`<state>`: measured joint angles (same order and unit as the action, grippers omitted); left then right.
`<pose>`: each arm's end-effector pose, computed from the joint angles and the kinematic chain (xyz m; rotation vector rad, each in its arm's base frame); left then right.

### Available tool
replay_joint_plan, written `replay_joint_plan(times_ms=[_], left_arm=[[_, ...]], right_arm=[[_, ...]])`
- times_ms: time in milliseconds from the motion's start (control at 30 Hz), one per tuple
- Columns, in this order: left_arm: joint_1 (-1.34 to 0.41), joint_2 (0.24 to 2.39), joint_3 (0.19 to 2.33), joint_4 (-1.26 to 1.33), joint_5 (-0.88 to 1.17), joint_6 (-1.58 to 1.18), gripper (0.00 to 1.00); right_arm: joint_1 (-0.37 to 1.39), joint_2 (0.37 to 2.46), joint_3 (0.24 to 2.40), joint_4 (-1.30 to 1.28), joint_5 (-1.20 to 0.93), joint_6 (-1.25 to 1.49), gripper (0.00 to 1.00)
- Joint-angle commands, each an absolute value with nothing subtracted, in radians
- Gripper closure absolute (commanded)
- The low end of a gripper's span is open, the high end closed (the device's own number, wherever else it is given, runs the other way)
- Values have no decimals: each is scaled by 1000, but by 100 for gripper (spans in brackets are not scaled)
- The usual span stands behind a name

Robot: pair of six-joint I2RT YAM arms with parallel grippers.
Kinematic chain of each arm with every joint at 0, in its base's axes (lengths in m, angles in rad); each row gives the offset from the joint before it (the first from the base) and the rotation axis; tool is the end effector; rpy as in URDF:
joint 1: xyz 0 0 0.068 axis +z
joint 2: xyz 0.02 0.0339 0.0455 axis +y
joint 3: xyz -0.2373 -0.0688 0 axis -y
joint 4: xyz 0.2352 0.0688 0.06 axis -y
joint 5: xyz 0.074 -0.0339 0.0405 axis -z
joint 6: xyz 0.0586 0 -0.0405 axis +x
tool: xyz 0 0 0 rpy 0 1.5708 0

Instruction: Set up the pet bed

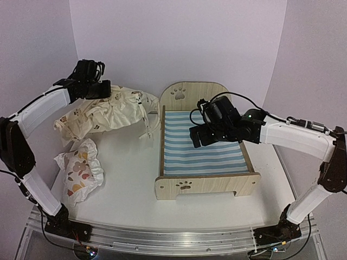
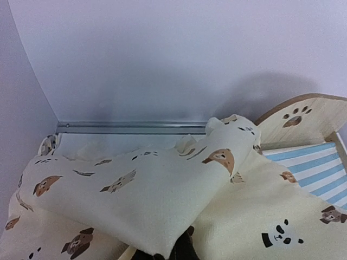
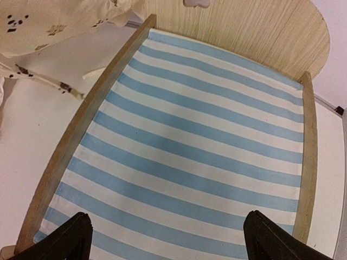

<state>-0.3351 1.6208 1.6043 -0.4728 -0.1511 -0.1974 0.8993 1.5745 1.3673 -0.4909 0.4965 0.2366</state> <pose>0.3660 -0.1181 0.3446 0.0482 2.0580 -0.1747 0.2456 0.2641 0.2804 -0.4607 2.1231 0.0802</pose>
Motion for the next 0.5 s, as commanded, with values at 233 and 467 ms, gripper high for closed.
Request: replay_joint_plan(times_ms=[233,467], left_arm=[[-350,1312,1482,-224,385,-89,100],[-355,1287,1419,-82,669,-75,100]], right_arm=[[903,1452,1415,-397,489,198,2],[901,1340,1368,-370,579,134,2]])
